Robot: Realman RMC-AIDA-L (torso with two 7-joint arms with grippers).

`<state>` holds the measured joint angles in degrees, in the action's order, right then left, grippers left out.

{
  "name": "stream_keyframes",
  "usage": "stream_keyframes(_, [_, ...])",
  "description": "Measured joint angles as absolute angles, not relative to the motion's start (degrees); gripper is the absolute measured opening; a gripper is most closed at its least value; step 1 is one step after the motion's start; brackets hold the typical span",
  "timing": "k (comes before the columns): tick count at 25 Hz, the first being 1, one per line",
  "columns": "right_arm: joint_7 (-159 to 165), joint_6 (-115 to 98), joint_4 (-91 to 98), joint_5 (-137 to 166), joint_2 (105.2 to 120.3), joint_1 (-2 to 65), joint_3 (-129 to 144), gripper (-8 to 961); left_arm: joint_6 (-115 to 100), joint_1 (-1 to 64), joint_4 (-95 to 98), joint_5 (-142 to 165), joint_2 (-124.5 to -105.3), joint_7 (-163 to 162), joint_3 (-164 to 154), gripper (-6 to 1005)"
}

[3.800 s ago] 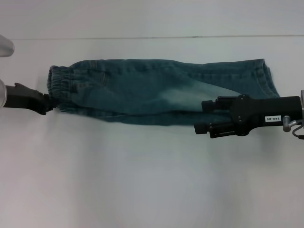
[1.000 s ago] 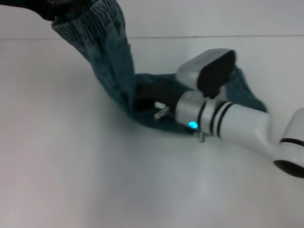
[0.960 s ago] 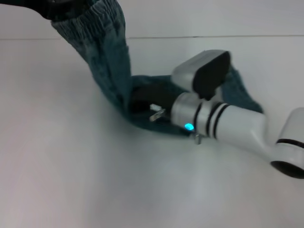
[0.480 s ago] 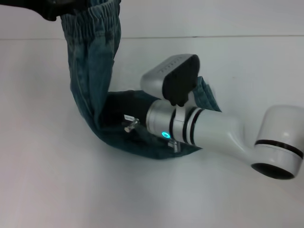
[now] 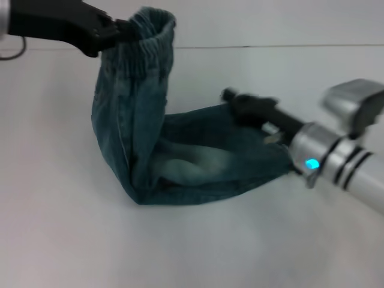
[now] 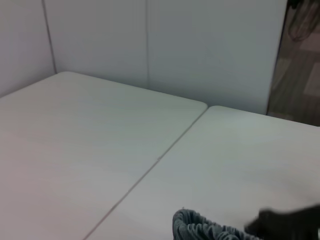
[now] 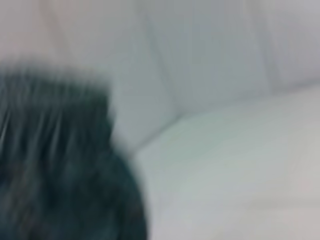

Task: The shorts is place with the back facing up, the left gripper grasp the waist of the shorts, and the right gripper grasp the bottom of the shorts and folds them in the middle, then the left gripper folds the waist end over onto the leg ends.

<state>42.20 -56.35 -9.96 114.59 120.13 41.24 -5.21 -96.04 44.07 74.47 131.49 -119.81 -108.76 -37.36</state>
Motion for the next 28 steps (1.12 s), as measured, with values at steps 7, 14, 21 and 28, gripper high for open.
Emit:
stream_keyframes(7, [46.36,-68.09,-1.42,114.54,119.69,38.38,-16.05,6,-86.44,43.57,72.89,130.62,-123.98,-109.21,-47.06,53])
stream_keyframes(14, [51.06,-70.50,2.37,107.69,119.42,38.16,-20.79,9,-73.50,43.50,62.54,122.48,-124.17,-109.33,-61.35,59])
stream_keyframes(21, [52.76,-70.77,4.16,105.85,119.44,38.78,-20.67,12,-63.05,44.20,54.61,117.56,-124.32,-109.57,-77.00,64])
stream_keyframes(28, [52.79,-70.64,3.57,106.21,119.60,39.14,-18.70,16,-56.77,42.83,52.52,113.51,-124.61,-111.06,-80.98,70])
